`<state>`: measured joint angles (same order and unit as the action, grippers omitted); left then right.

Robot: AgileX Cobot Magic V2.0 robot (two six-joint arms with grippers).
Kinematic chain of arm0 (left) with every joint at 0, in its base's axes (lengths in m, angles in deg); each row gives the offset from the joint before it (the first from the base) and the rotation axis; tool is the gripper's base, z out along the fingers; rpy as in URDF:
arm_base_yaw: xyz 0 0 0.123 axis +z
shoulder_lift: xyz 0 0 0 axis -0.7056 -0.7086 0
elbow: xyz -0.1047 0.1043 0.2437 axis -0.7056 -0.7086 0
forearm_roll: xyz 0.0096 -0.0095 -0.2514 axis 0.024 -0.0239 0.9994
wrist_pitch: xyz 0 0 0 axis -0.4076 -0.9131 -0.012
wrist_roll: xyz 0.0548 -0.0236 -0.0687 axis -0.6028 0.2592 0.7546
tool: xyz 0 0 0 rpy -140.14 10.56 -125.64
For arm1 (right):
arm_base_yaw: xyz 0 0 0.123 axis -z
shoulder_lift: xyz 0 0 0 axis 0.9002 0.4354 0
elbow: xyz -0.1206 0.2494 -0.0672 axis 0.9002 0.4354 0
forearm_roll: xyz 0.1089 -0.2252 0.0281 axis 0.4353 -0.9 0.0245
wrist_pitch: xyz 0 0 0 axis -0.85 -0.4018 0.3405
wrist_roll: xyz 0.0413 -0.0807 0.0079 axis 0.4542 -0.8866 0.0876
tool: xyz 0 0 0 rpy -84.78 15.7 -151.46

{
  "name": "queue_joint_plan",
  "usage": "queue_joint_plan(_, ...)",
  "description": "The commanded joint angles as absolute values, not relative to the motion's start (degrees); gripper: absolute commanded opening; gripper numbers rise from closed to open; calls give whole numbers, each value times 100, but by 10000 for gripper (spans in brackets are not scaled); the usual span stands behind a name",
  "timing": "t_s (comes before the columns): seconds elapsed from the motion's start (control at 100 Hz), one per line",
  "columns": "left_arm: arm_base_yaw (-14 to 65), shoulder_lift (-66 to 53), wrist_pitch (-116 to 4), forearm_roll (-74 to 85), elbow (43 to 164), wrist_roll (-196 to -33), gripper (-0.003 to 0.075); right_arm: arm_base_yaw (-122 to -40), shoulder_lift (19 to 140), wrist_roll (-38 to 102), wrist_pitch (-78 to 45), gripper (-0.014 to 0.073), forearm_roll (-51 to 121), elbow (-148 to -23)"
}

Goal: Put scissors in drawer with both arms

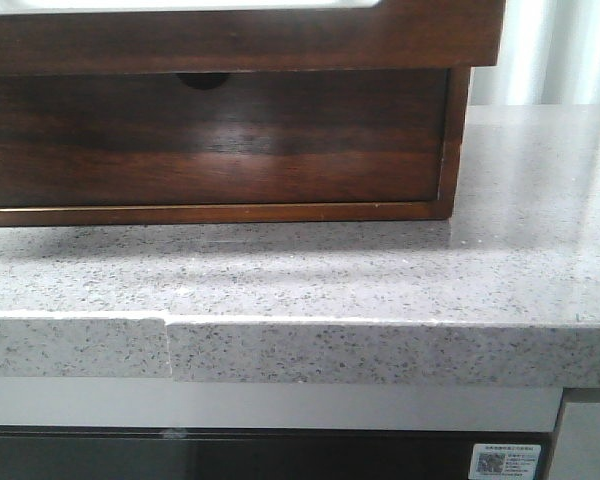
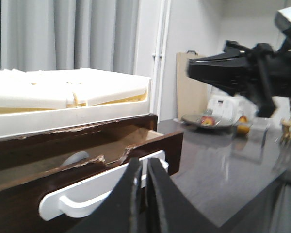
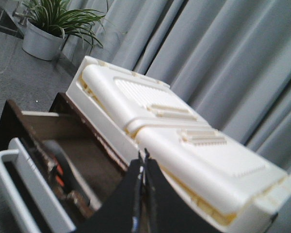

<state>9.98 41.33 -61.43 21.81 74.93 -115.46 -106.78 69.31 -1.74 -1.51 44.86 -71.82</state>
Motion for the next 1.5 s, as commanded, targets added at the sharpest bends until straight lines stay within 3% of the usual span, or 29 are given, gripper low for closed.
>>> queue_joint_plan(0.0,969,4103,-6052,1607,7659,-11550,-19,-10500,6122,-177,328,-31,5159,-6559)
queue_joint_plan(0.17,969,4103,-6066,1181,7648,-11550,-19,-10349,4803,-177,392,-32,5800,-5464)
queue_joint_plan(0.4,969,4103,-6207,1268,7648,-11550,-19,-10349,3757,-177,-120,-32,5800,-5067)
queue_joint_plan(0.97,969,4093,-6190,1060,7566,-11575,-19,-10349,3614,-177,-137,-32,5800,-5067)
queue_joint_plan(1.13,1047,4105,-5652,713,7160,-11575,-19,-10349,3614,-177,-137,-32,5800,-5067)
queue_joint_plan(1.26,1544,4105,-4035,-224,6301,-11391,-19,-10349,3614,-177,-137,-32,5800,-5067)
queue_joint_plan(1.37,2203,4105,-2799,-778,5410,-10301,-19,-10349,3614,-177,-137,-32,5800,-5067)
queue_joint_plan(1.49,2910,4262,-2941,-1283,4870,-8852,-19,-10349,3614,-177,-137,-32,5800,-5067)
